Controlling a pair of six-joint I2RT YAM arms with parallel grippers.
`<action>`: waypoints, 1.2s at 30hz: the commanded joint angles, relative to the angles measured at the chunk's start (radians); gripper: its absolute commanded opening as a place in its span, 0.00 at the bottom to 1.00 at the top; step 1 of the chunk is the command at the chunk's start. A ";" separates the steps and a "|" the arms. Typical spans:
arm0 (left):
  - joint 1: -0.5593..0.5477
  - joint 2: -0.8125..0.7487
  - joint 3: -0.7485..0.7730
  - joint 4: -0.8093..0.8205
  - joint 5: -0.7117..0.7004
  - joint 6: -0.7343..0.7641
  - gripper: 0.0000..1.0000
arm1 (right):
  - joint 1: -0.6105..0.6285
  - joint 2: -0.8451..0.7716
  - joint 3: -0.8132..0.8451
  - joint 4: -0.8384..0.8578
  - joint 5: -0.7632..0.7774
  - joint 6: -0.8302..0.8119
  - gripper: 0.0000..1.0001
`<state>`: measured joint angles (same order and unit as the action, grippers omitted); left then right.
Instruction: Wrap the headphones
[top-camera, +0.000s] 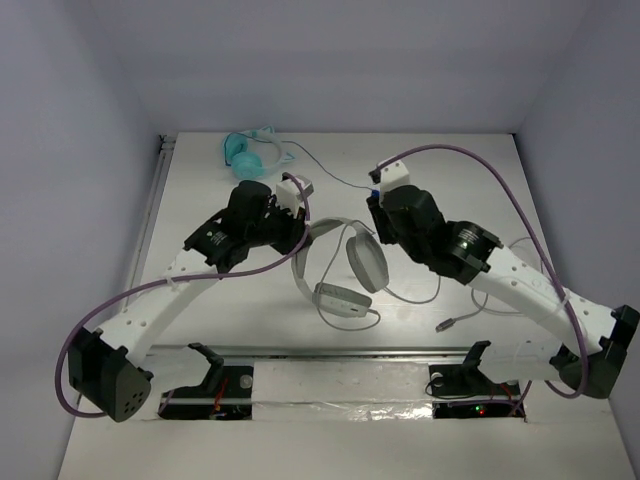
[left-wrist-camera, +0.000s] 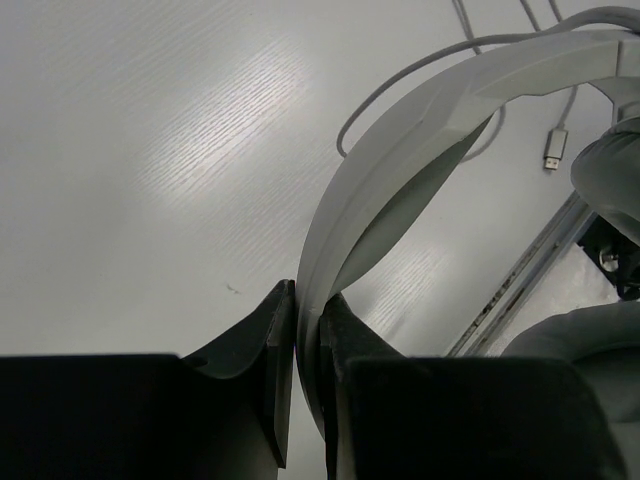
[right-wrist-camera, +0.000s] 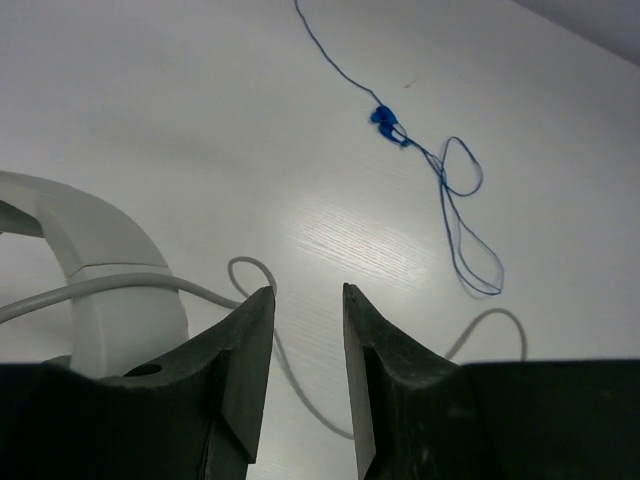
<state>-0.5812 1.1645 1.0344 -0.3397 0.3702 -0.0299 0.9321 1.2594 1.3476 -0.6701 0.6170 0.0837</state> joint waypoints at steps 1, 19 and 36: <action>0.003 -0.045 0.033 0.077 0.095 -0.047 0.00 | -0.058 -0.070 -0.088 0.231 -0.230 0.053 0.39; 0.003 -0.014 0.329 -0.142 -0.112 -0.128 0.00 | -0.242 -0.161 -0.708 1.070 -0.539 0.337 0.68; 0.003 0.007 0.466 -0.212 -0.094 -0.127 0.00 | -0.357 0.049 -0.771 1.215 -0.680 0.387 0.69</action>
<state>-0.5808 1.1828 1.4048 -0.6170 0.2409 -0.1104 0.5758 1.2652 0.5564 0.4618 -0.0090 0.4461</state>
